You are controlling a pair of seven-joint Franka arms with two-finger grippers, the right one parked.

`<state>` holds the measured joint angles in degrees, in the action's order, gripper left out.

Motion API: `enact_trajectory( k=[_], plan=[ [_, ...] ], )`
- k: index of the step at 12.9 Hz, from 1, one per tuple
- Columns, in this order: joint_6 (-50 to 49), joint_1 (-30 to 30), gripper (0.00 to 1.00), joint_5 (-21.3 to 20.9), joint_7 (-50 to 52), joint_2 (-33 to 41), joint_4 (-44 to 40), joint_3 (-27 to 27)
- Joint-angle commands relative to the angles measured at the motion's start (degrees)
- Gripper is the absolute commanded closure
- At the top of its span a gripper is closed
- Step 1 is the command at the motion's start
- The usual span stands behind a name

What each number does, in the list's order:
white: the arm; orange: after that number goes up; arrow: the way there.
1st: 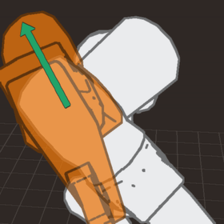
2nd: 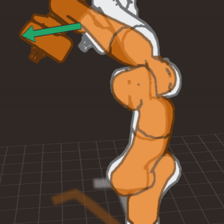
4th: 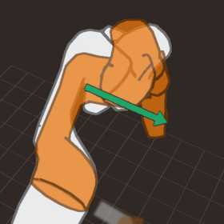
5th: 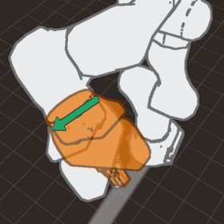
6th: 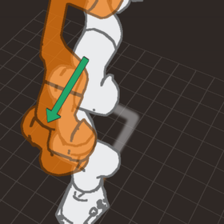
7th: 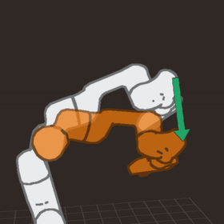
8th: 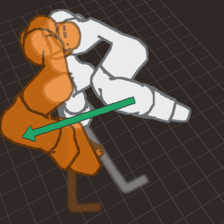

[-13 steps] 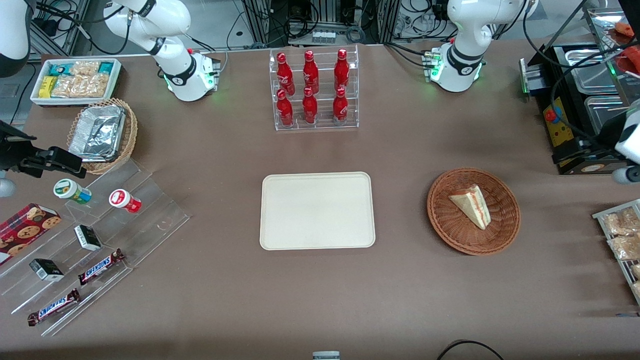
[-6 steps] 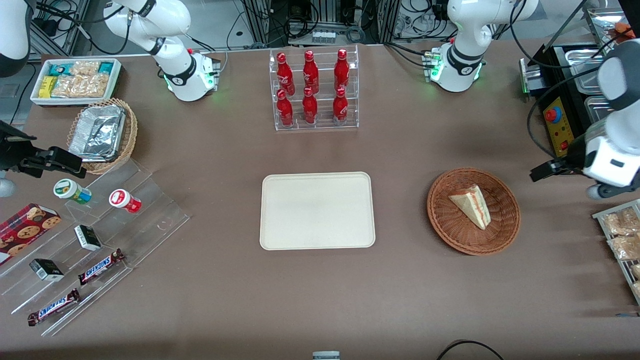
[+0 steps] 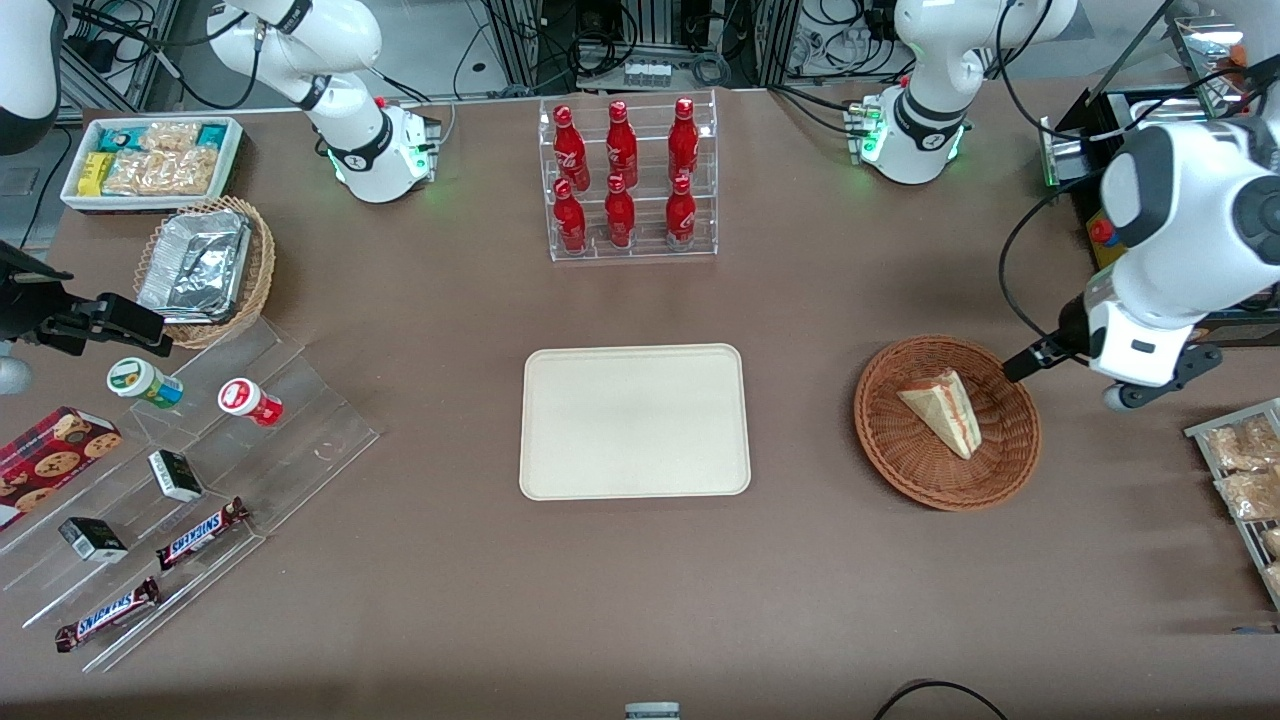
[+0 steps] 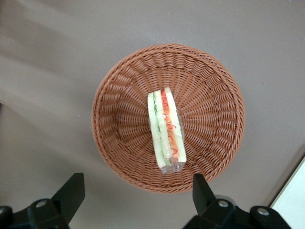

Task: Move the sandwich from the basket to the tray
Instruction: 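Lower the left gripper and close it on the wrapped sandwich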

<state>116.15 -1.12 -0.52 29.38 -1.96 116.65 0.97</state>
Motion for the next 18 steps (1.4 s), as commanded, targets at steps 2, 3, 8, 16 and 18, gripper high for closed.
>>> enact_trajectory(
  k=[2, 3, 8, 16, 18],
  plan=[
    [4.34, -2.83, 0.0, -0.71, 6.73, -2.25, 2.09, -0.09],
    [4.52, -3.62, 0.0, -0.71, 6.83, -3.04, 2.44, -0.09],
    [11.02, -5.03, 0.0, -0.71, 6.92, -8.14, 5.43, -0.09],
    [17.86, -5.03, 0.01, -0.71, 9.46, -12.01, 9.29, -0.35],
    [18.76, -5.03, 0.08, -0.71, 9.55, -12.89, 9.38, -0.35]
  ],
)
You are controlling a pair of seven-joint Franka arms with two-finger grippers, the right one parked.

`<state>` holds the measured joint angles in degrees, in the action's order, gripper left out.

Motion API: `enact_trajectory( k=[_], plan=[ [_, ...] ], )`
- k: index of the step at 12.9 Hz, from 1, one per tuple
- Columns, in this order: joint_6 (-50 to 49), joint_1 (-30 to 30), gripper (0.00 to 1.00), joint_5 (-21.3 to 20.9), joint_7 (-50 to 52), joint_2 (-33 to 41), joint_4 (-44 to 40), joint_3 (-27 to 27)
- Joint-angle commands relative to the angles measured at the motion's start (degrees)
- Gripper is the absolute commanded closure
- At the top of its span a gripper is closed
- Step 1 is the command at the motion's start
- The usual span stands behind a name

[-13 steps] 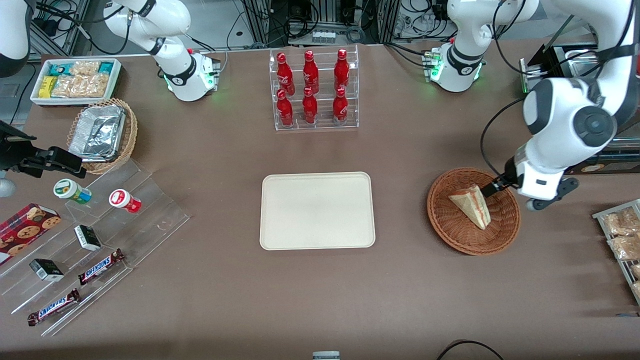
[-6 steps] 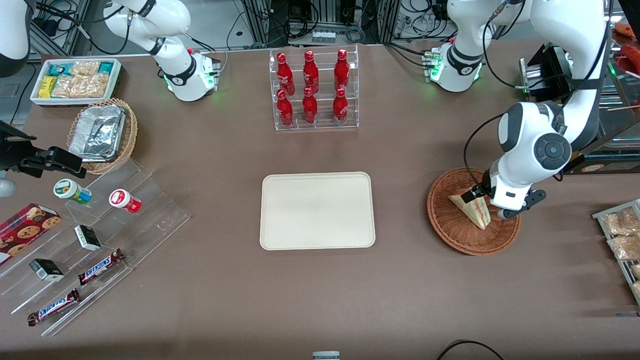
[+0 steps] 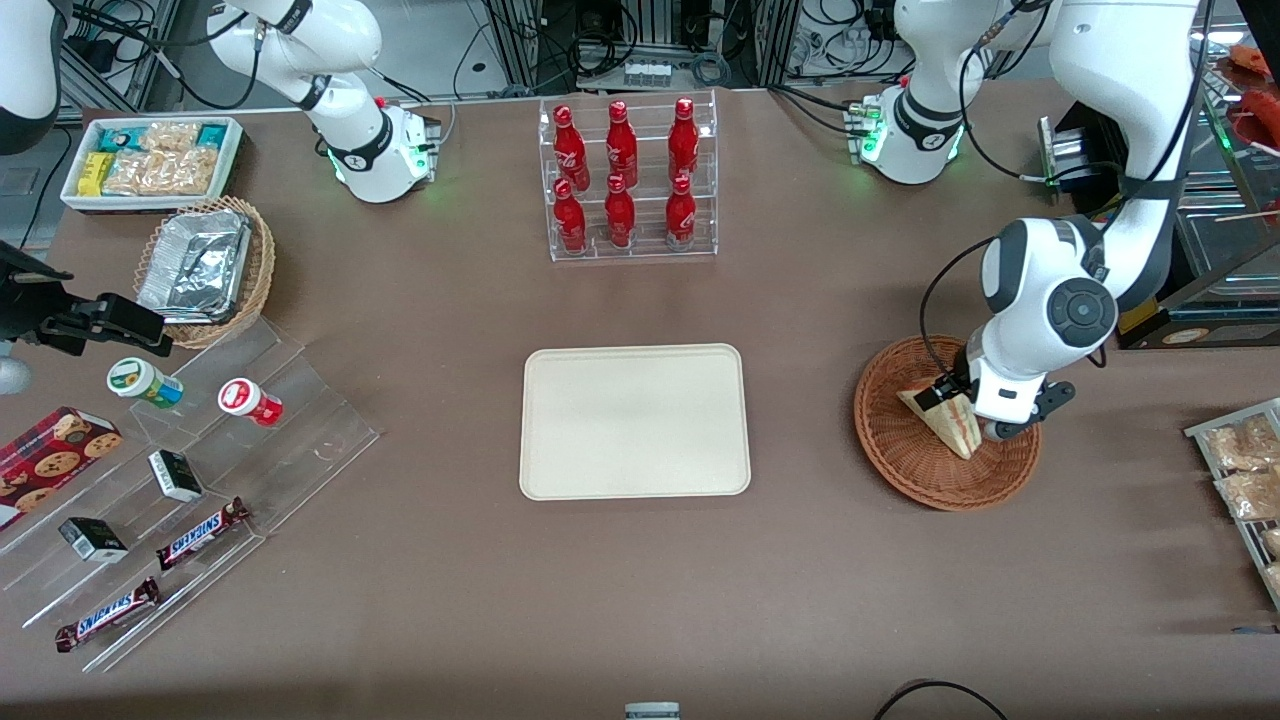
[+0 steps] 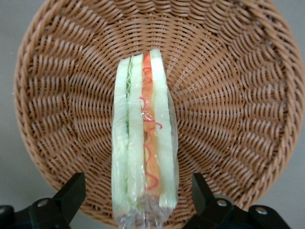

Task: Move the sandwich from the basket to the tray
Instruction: 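Lower the left gripper and close it on the wrapped sandwich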

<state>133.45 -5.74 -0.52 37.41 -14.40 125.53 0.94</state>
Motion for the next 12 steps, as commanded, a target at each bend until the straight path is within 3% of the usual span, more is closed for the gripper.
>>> enact_trajectory(
  k=[1, 3, 4, 9, 12],
  plan=[
    [1.46, -0.41, 0.26, -0.71, 1.61, -0.8, 0.51, -0.32],
    [1.29, -0.41, 0.82, -0.71, 2.84, -1.15, 0.42, -0.41],
    [1.29, -0.41, 1.0, -0.79, 2.84, -1.15, 0.42, -0.41],
    [0.85, -0.41, 1.0, -1.06, 2.14, -0.63, -0.19, -0.41],
    [-3.0, -0.41, 1.0, -5.0, 2.4, 0.69, -1.86, -0.33]
  ],
)
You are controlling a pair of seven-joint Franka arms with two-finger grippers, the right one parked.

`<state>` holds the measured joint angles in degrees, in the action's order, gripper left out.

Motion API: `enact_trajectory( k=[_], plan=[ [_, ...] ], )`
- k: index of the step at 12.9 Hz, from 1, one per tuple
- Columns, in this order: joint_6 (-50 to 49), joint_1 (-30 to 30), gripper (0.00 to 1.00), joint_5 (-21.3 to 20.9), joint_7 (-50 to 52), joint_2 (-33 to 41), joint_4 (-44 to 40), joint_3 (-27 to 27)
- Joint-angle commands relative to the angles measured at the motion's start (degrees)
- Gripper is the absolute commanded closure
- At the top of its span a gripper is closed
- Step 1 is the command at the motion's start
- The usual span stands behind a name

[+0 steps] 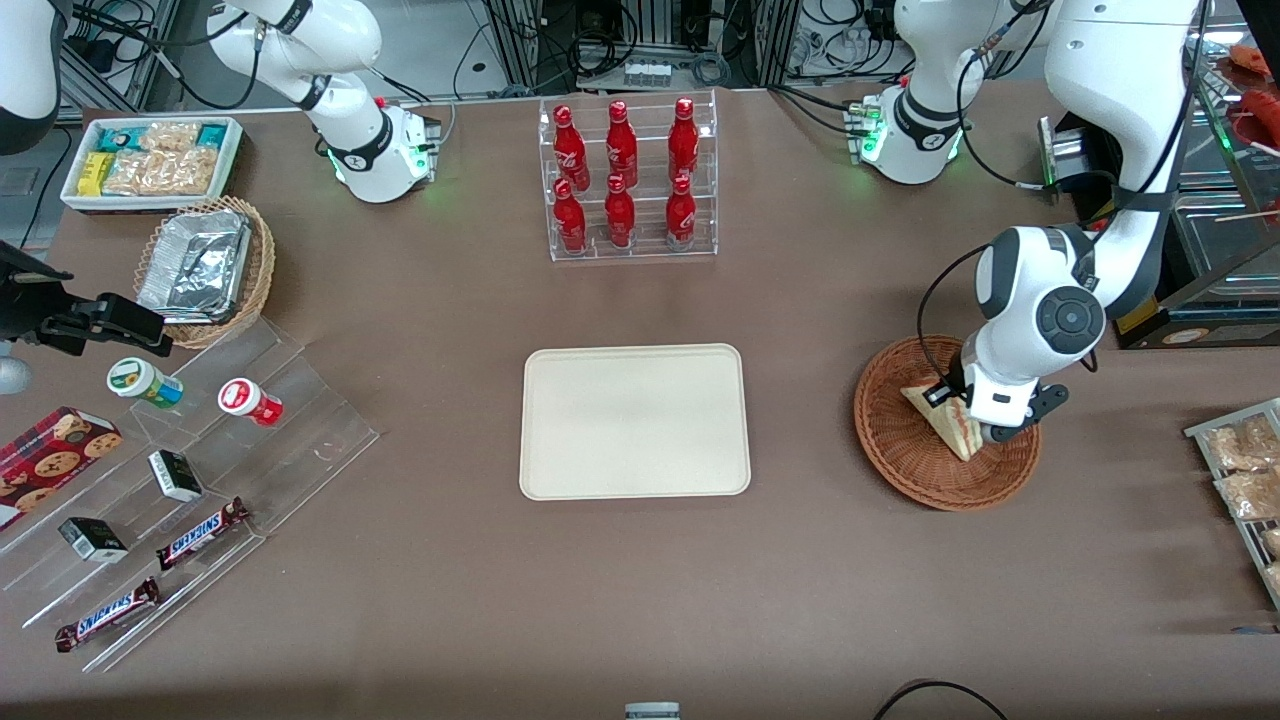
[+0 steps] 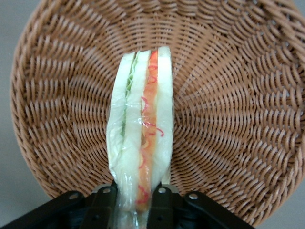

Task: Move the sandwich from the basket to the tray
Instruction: 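Lift the sandwich and carry it over the cream tray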

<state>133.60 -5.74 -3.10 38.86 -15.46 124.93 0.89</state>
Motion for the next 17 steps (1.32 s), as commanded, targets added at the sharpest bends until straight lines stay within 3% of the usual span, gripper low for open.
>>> enact_trajectory(
  k=[1, 4, 9, 13, 16, 17],
  plan=[
    [-5.52, -0.42, 1.0, -3.31, 0.96, 2.01, -2.75, -0.19],
    [-11.24, -3.3, 1.0, -4.11, 0.34, 3.59, -6.35, 0.07],
    [-14.86, -13.93, 1.0, -4.19, 0.08, 3.6, -11.28, 0.16],
    [-15.04, -21.75, 1.0, -3.23, -1.15, -1.14, -17.68, 0.25],
    [-14.6, -26.6, 1.0, -2.62, -1.94, -8.95, -25.85, 1.21],
    [-14.6, -26.7, 1.0, -0.09, -2.64, -11.5, -28.75, 2.78]
  ],
)
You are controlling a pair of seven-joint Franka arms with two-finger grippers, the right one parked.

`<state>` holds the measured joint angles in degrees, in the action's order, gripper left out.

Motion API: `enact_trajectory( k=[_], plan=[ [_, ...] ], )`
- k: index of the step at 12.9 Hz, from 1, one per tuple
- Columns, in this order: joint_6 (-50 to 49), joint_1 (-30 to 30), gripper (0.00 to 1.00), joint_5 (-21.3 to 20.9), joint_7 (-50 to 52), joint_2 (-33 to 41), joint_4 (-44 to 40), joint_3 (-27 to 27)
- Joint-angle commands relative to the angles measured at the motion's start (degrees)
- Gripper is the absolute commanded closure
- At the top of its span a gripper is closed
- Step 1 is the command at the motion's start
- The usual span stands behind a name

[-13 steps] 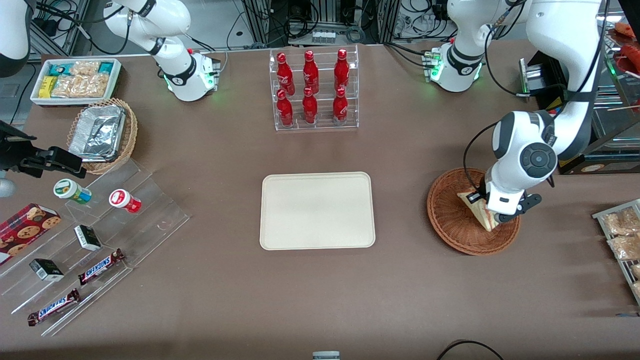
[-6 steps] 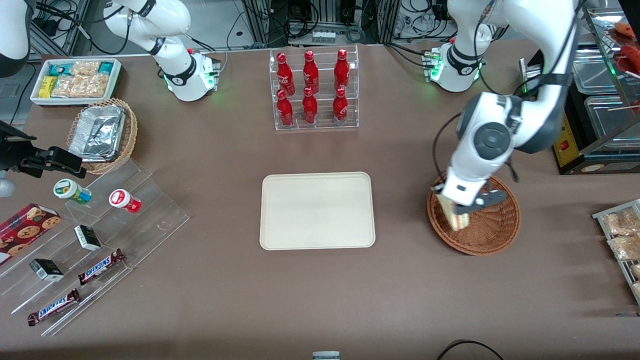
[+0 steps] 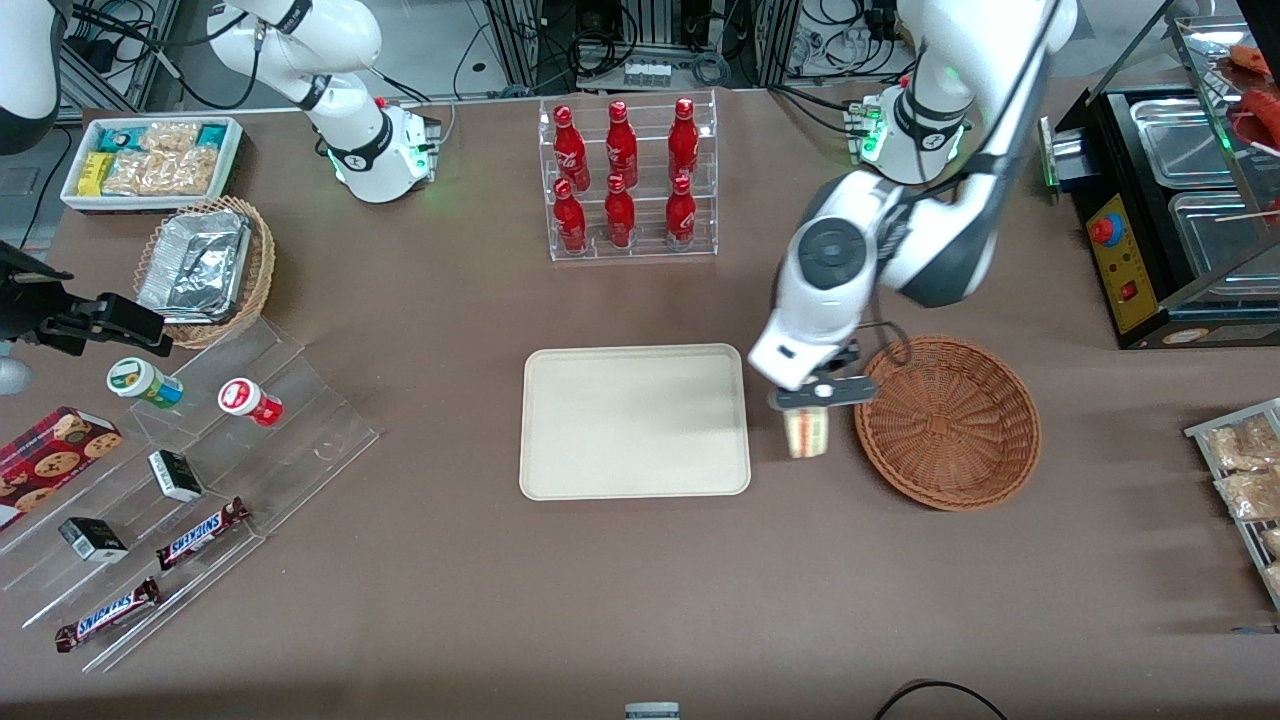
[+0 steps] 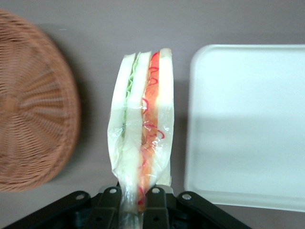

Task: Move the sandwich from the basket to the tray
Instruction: 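Lift the sandwich and carry it over the cream tray, then lower the sandwich onto the tray with the left gripper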

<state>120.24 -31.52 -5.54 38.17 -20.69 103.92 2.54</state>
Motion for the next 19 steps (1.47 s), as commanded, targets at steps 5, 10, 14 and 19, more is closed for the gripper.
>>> enact_trajectory(
  k=[5, 10, 14, 19],
  plan=[
    [-1.58, -1.53, 1.0, 6.6, -4.78, -12.61, -14.97, 3.79],
    [-1.41, -2.67, 1.0, 6.25, -4.78, -16.3, -17.79, 3.96],
    [-1.23, -3.29, 1.0, 6.25, -4.78, -18.15, -17.97, 3.88],
    [-0.36, -3.47, 1.0, 5.98, -4.16, -20.09, -18.58, 3.96]
  ],
)
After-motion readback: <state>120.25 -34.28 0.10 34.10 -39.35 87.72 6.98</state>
